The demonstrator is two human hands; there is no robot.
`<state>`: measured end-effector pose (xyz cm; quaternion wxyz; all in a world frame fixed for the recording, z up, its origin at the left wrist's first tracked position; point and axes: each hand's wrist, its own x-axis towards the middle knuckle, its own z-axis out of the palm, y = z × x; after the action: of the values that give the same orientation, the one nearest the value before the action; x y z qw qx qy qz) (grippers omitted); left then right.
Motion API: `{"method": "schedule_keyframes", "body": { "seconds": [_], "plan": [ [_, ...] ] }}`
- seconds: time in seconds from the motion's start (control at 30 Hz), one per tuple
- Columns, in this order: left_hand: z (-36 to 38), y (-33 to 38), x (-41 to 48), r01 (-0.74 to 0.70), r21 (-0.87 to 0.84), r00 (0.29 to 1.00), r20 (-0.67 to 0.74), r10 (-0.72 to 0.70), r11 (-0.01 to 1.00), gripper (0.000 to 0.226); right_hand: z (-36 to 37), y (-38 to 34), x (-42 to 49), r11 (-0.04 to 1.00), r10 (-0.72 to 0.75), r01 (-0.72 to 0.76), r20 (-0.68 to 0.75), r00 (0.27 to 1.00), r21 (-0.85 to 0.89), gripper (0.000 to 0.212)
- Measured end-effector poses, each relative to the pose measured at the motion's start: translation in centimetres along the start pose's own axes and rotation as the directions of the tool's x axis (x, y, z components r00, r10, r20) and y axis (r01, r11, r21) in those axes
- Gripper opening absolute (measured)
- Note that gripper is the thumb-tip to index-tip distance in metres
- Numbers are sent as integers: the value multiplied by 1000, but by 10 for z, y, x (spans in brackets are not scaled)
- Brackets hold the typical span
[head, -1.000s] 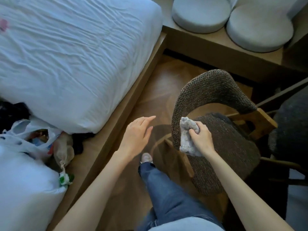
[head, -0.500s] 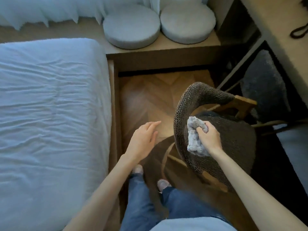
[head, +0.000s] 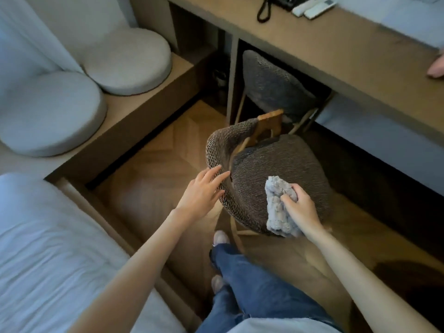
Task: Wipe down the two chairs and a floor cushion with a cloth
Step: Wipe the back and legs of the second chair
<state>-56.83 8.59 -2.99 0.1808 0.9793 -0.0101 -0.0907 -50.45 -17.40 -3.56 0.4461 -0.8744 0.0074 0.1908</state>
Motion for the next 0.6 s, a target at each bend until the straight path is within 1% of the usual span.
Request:
{"method": "schedule_keyframes", "body": {
  "seconds": [0.13,0.23,0.3,0.37,0.47,0.53,0.6],
  "plan": [
    [-1,-26,45,-115,161,982,170,88,980,61,20,-1,22,996,59,-56,-59,996,64,12],
    [-2,-38,70,-222,277,940,314,130,935,67,37,-8,36,989,112,-102,-93,989,106,7],
    [0,-43,80,-295,331,910,384,157,896,68,48,-12,43,981,147,-133,-90,985,138,7],
    [4,-44,84,-357,355,886,423,191,864,66,57,-14,48,968,202,-183,-98,974,174,7],
    [15,-38,85,-454,350,845,461,272,819,62,66,-10,48,934,301,-255,-166,939,253,7],
    [25,-31,86,-512,305,809,486,331,803,59,68,-3,43,912,363,-292,-239,901,287,10],
    [37,-26,87,-564,251,761,529,376,787,57,71,8,32,887,426,-320,-321,846,333,10]
  ]
}}
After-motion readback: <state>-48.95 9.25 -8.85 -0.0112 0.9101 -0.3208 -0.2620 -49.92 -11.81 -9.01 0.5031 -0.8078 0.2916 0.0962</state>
